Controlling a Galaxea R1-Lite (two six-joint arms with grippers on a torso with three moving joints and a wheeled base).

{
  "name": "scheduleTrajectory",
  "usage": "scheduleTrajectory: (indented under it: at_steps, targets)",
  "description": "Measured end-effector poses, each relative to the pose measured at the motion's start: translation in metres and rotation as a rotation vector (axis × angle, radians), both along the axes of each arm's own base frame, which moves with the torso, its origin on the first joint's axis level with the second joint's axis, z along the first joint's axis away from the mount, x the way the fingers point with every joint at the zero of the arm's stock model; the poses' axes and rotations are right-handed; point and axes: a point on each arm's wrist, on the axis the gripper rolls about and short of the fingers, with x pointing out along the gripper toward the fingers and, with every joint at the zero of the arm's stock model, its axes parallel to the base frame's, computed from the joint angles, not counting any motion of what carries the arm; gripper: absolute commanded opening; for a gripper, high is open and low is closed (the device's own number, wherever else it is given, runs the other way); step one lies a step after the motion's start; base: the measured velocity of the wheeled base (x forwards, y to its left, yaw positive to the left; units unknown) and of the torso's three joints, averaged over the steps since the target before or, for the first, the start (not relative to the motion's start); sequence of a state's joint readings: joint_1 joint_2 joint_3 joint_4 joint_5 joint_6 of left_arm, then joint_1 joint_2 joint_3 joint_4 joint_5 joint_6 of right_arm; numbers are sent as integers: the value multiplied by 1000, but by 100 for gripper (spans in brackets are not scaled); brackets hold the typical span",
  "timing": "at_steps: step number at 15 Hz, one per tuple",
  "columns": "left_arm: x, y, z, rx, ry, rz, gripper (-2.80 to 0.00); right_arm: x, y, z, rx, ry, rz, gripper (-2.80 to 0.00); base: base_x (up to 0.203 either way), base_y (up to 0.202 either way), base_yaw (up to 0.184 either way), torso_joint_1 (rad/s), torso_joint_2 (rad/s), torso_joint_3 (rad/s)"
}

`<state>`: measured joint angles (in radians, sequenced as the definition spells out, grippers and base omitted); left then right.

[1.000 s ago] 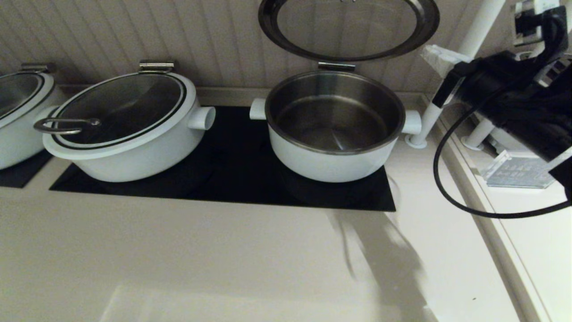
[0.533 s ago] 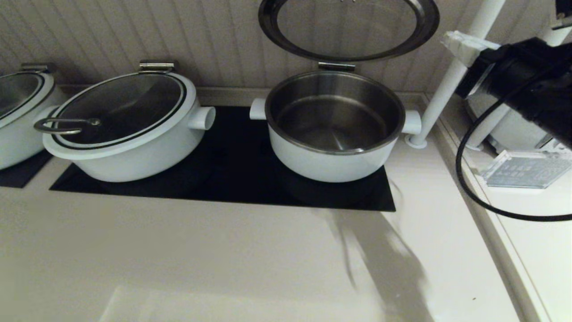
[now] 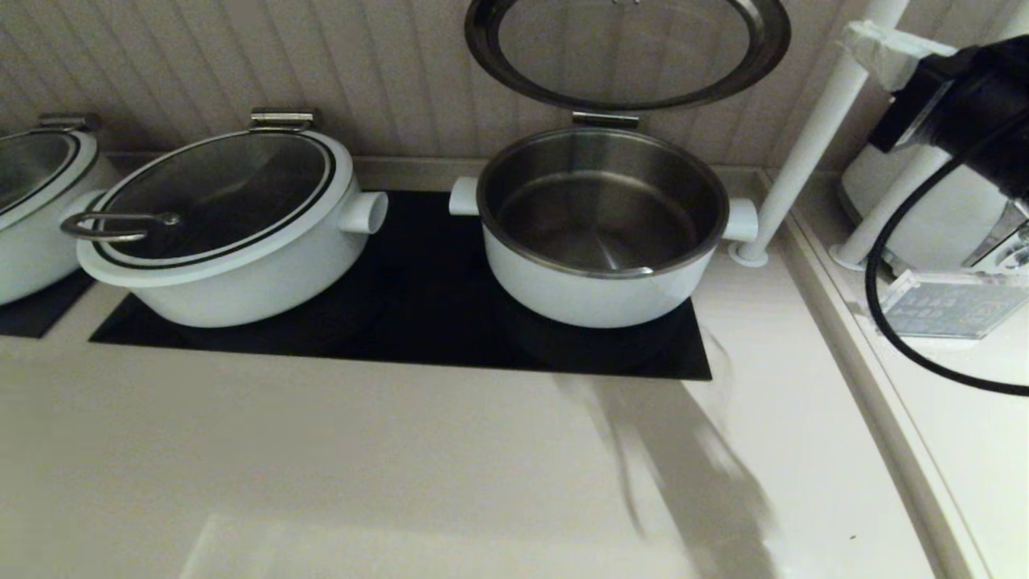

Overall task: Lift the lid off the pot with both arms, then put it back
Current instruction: Close the pot lid

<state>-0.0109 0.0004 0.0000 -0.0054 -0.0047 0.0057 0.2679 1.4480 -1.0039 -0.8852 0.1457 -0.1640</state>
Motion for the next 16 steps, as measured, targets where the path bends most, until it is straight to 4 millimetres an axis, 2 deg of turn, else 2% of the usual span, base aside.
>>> scheduleTrajectory:
  at_steps: [9,16]
  targets:
    - [0,0,0,0,0,1,-280,-3,-2,36,12,-52,-3,-280,0,0,0,0,0,0]
    - [0,0,0,0,0,0,-280,11,1,67,7,-114,30,-280,0,0,0,0,0,0]
